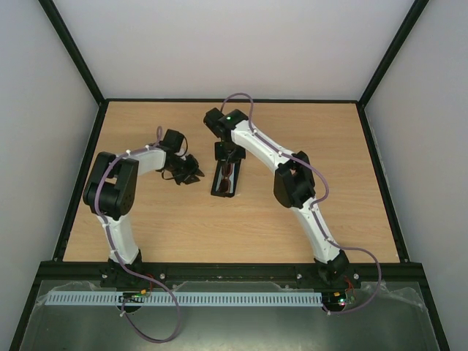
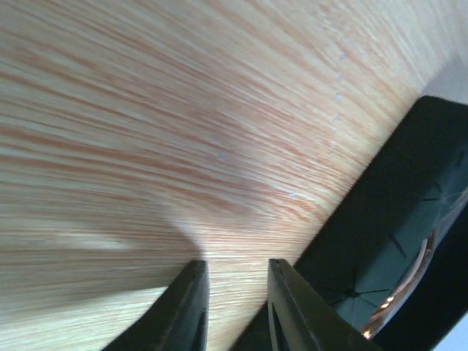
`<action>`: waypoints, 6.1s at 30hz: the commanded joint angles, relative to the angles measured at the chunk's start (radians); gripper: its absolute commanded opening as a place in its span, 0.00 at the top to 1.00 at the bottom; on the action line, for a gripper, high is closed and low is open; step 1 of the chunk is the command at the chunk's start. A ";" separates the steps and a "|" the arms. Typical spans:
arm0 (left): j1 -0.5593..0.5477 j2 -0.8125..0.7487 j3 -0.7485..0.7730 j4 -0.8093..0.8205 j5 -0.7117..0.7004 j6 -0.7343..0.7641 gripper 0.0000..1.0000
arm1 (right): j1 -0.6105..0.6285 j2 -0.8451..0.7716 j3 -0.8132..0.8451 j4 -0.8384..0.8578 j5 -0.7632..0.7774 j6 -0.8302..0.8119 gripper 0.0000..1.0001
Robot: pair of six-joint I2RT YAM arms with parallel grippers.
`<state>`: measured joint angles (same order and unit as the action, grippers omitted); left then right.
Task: Organize the sunglasses
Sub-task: Adjust the sunglasses in the sunglasses case, then close the sunglasses case at the center of the board, then adjust the sunglasses case at the center of the board.
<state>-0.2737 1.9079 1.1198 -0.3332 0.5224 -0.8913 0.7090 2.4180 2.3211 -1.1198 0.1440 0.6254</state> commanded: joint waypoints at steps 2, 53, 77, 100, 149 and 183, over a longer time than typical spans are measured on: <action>0.000 -0.015 -0.035 -0.032 -0.010 0.002 0.86 | 0.004 -0.022 -0.003 -0.028 -0.056 0.005 0.93; -0.102 0.098 0.049 0.002 0.018 -0.034 0.94 | 0.074 0.078 -0.062 0.010 -0.075 0.064 0.98; -0.031 0.009 0.018 -0.035 -0.003 -0.019 0.54 | -0.096 -0.387 -0.277 0.035 -0.062 0.057 0.58; 0.005 0.044 0.105 -0.113 0.036 0.022 0.85 | -0.344 -0.498 -0.888 0.515 -0.525 0.117 0.60; 0.089 0.404 0.775 -0.183 0.150 0.010 0.33 | 0.123 -0.495 -0.905 0.512 -0.418 0.145 0.78; -0.045 0.375 0.467 0.022 0.219 0.003 0.38 | -0.072 -0.405 -0.895 0.462 -0.146 0.090 0.83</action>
<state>-0.3103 2.3482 1.7103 -0.2592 0.7605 -0.9047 0.6590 2.0159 1.4021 -0.6277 -0.0391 0.7322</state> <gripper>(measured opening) 0.622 0.172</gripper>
